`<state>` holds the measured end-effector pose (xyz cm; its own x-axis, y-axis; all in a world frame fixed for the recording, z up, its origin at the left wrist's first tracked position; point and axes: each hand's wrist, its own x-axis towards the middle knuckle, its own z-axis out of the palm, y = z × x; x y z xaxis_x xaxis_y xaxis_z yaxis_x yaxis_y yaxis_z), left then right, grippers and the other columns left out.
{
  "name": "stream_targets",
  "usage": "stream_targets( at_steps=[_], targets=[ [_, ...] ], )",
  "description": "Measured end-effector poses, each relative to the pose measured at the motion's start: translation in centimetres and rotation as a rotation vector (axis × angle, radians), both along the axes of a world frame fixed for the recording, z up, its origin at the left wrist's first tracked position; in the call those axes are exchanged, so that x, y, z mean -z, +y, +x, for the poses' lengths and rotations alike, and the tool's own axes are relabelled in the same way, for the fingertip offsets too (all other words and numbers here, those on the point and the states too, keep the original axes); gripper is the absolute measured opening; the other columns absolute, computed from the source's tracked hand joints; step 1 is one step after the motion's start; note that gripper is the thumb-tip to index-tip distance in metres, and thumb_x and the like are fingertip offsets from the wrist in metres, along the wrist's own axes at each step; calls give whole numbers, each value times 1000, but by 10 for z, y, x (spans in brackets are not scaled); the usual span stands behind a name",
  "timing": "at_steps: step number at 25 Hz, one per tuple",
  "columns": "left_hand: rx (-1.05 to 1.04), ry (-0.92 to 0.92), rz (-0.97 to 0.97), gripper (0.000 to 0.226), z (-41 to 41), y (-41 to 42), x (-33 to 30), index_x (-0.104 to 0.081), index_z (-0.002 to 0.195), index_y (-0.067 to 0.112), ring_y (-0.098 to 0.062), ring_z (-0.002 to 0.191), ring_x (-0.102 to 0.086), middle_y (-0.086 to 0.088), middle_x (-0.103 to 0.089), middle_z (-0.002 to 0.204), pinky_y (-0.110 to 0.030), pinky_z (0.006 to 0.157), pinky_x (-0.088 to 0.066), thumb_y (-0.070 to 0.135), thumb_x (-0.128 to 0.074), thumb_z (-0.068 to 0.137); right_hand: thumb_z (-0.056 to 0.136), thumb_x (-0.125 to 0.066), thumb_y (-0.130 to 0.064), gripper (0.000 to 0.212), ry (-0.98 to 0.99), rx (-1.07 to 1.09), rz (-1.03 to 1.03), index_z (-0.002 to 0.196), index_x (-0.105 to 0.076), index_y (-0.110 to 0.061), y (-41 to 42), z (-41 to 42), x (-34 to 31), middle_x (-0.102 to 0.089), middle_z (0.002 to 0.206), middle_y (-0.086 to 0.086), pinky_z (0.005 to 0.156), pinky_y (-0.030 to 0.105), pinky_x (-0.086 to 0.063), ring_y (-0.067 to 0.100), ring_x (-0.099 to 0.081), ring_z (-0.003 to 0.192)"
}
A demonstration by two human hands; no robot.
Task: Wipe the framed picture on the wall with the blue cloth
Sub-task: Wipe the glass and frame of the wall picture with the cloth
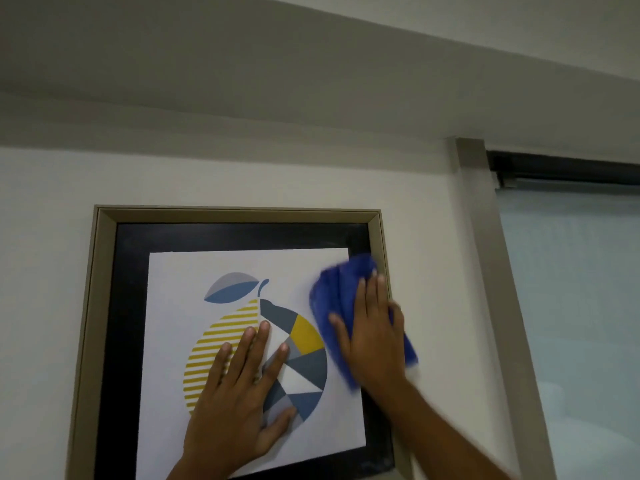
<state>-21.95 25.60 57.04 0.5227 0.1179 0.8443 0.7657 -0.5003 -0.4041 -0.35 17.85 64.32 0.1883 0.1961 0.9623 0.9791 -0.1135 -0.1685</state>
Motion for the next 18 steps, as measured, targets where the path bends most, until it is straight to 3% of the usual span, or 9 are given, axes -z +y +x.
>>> stream_targets(
  at_steps=[2, 5, 8, 13, 15, 18],
  targets=[
    [5, -11, -14, 90, -2, -1, 0, -27, 157, 21, -34, 155, -11, -15, -18, 168, -48, 123, -5, 75, -43, 87, 99, -27, -57, 78, -6, -46, 48, 153, -19, -1, 4, 0, -66, -16, 162, 19, 119, 42, -13, 30, -13, 150],
    [10, -23, 8, 88, 1, 0, 0, -23, 158, 22, -34, 155, -10, -14, -13, 169, -48, 125, -4, 72, -42, 89, 101, -34, -49, 74, 52, -63, 189, 151, -21, 4, 20, 0, -87, -18, 161, 22, 118, 44, -18, 32, -18, 148],
    [11, -30, 42, 87, 2, 1, 2, -22, 159, 21, -35, 155, -11, -16, -11, 169, -52, 124, -8, 70, -41, 90, 100, -30, -48, 72, 95, -133, 198, 152, -22, 1, 26, -8, -8, -23, 159, 20, 118, 43, -18, 33, -23, 147],
    [9, -36, 45, 87, 3, 2, 0, -20, 159, 21, -35, 155, -10, -16, -9, 169, -53, 124, -10, 69, -43, 89, 102, -13, -56, 71, 164, -77, 6, 146, -23, -1, 14, -17, 163, -44, 145, 29, 107, 45, -27, 46, -51, 126],
    [9, -30, 48, 86, 5, -1, -1, -21, 159, 21, -36, 155, -10, -16, -10, 169, -54, 124, -10, 69, -42, 90, 101, -12, -58, 72, 230, -149, -23, 146, -22, -2, 12, -16, 163, -42, 146, 29, 107, 44, -26, 47, -51, 126],
    [5, -5, 35, 85, 2, 1, -3, -21, 159, 21, -37, 154, -11, -16, -10, 169, -53, 124, -9, 69, -40, 91, 101, -18, -54, 72, 195, -247, 81, 151, -20, -2, 12, -17, 107, -26, 156, 19, 112, 47, -30, 38, -37, 139]
  ],
)
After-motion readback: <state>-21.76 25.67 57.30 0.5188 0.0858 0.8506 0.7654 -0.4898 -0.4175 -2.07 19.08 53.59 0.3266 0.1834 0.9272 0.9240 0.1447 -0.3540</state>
